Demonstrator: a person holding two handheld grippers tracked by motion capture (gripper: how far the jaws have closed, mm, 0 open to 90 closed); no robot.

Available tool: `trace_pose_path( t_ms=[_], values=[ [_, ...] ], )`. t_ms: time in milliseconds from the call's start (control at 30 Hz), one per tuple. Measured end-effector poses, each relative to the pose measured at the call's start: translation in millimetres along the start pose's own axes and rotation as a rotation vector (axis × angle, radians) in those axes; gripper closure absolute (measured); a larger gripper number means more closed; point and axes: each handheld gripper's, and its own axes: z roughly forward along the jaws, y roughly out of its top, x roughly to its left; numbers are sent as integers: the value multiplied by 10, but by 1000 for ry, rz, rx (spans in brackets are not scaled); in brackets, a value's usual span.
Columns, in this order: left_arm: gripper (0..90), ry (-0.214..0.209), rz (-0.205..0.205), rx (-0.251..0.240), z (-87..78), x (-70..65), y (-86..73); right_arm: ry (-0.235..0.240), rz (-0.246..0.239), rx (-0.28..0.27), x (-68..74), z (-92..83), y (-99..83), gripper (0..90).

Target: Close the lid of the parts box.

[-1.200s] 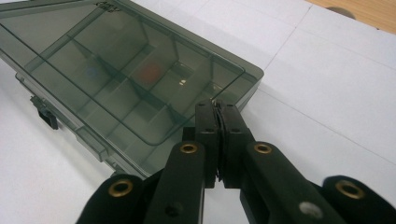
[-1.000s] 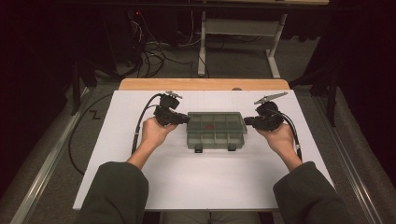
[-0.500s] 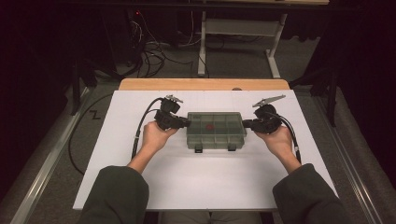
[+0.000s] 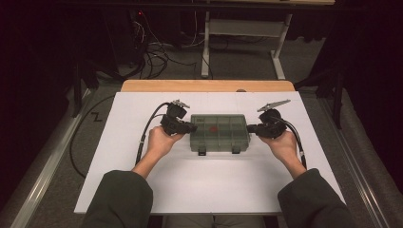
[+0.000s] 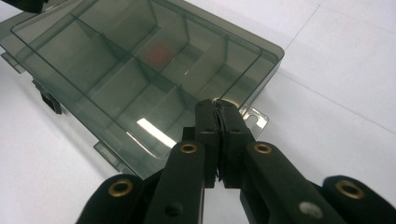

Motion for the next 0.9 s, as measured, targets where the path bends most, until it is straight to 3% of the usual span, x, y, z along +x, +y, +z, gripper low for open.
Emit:
trace_pose_path(
  t_ms=[667, 900],
  values=[
    [762, -3, 6, 10, 59, -17, -51, 16, -4, 15, 6, 79, -75, 897],
    [773, 17, 14, 26, 104, -32, -54, 2, -25, 24, 20, 112, -97, 893]
  ],
)
